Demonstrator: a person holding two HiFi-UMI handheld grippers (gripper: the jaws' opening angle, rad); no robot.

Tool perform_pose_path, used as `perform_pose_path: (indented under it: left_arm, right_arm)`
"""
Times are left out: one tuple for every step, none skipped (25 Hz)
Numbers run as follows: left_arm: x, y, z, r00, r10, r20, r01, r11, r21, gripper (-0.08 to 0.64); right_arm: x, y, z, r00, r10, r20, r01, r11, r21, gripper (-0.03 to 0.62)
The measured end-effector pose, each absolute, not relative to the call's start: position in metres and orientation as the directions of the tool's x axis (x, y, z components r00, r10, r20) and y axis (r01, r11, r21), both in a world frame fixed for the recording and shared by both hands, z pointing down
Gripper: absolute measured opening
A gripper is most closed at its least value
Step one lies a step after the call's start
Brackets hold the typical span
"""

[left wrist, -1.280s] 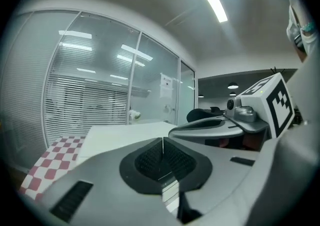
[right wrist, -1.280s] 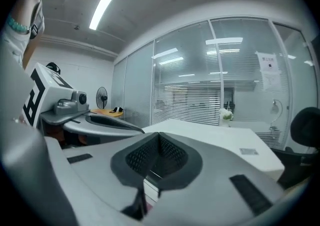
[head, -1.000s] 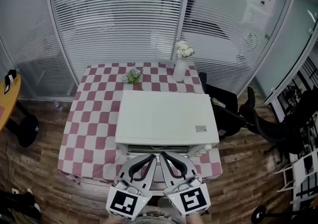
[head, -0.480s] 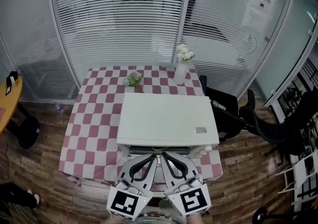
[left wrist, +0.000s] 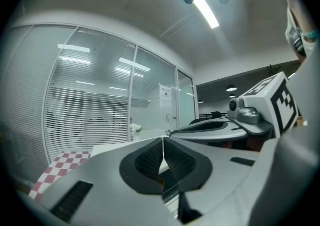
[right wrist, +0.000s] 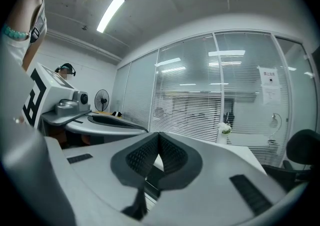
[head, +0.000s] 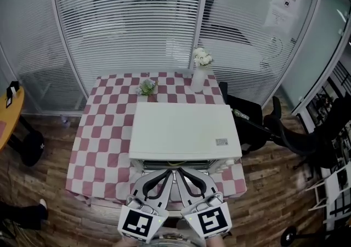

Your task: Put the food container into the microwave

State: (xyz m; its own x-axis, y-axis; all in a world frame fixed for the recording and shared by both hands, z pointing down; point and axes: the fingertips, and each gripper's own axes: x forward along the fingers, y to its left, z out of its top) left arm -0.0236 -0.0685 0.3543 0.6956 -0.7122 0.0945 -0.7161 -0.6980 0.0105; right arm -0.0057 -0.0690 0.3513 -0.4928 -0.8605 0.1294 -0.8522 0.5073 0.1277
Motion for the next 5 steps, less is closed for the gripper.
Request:
perform_pose_path:
  left_arm:
    - [-0.0238, -0.0688, 0.3549, 0.695, -0.712, 0.096, -0.716, -0.698, 0.01, 0.014]
    - [-0.0241, -0.0692, 0.3555, 0.695, -0.713, 0.098, -0.717, -0.697, 0.01, 0.014]
    - [-0.0244, -0.0697, 0.3559, 0.694, -0.713, 0.099, -0.717, -0.697, 0.01, 0.014]
    - [-0.0247, -0.0702, 0.3561, 0.694, -0.713, 0.1, -0.717, -0.697, 0.009, 0.014]
    - [-0.025, -0.0706, 0.3562, 0.694, -0.713, 0.1, -0.718, -0.696, 0.007, 0.014]
  right_arm:
    - [-0.0058, -0.0689, 0.3519, -0.492, -0.86, 0.132, -0.852, 0.507, 0.127, -0.008]
    - [-0.0058, -0.0687, 0.3526, -0.491, -0.86, 0.134, -0.852, 0.507, 0.128, -0.008]
    - [-0.0057, -0.0686, 0.3533, -0.491, -0.86, 0.137, -0.852, 0.507, 0.13, -0.008]
    - [-0.0055, -0.0685, 0.3539, -0.49, -0.86, 0.14, -0.852, 0.507, 0.133, -0.008]
    - [-0.0053, -0.0684, 0.3546, -0.489, -0.86, 0.142, -0.851, 0.507, 0.137, -0.008]
